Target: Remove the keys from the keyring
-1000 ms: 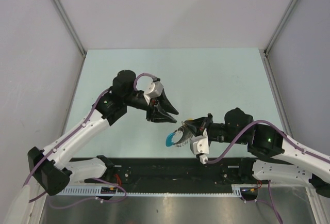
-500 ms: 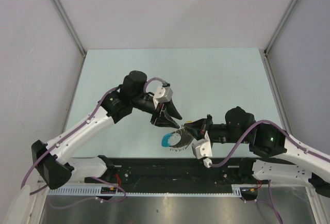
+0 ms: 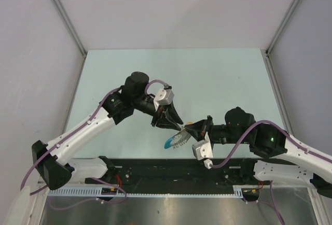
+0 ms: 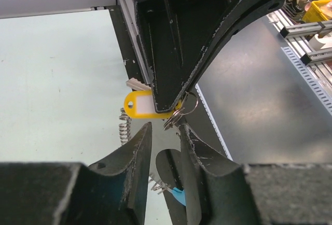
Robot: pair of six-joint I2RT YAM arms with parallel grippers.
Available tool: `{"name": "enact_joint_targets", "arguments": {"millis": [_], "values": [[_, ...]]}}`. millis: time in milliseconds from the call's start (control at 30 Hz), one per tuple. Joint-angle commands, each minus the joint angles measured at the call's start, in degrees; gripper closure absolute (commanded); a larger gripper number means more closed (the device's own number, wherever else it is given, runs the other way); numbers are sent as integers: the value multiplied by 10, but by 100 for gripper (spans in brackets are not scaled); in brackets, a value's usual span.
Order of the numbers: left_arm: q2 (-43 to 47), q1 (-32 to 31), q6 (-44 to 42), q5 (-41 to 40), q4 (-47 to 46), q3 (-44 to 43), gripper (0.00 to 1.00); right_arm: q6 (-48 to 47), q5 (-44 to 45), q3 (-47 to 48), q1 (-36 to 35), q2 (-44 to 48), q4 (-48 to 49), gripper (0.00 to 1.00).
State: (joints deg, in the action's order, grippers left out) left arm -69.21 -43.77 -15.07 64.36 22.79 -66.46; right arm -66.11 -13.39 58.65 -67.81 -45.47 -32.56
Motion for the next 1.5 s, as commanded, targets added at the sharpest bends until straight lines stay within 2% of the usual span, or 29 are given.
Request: {"name": "enact_joint_targets", "arguments": {"millis": [0, 300, 867, 967, 1100, 1200, 1467], "values": [[5, -5, -9, 91, 34, -17, 67, -6, 1, 30, -2, 1, 25, 100], [10, -5, -7, 103, 43, -17, 69, -9, 4, 30, -2, 5, 21, 100], [-2, -15, 23, 106, 0, -10, 68, -10, 1, 30, -2, 6, 21, 100], [-1, -16, 15, 105, 9, -10, 75, -9, 2, 31, -2, 6, 21, 100], [1, -17, -3, 96, 31, -10, 92, -3, 8, 30, -3, 8, 21, 100], [6, -17, -7, 88, 38, -8, 100, 0, 6, 30, -2, 11, 21, 100], [14, -17, -2, 67, 32, -3, 100, 19, 16, 30, -2, 24, 15, 100]]}}
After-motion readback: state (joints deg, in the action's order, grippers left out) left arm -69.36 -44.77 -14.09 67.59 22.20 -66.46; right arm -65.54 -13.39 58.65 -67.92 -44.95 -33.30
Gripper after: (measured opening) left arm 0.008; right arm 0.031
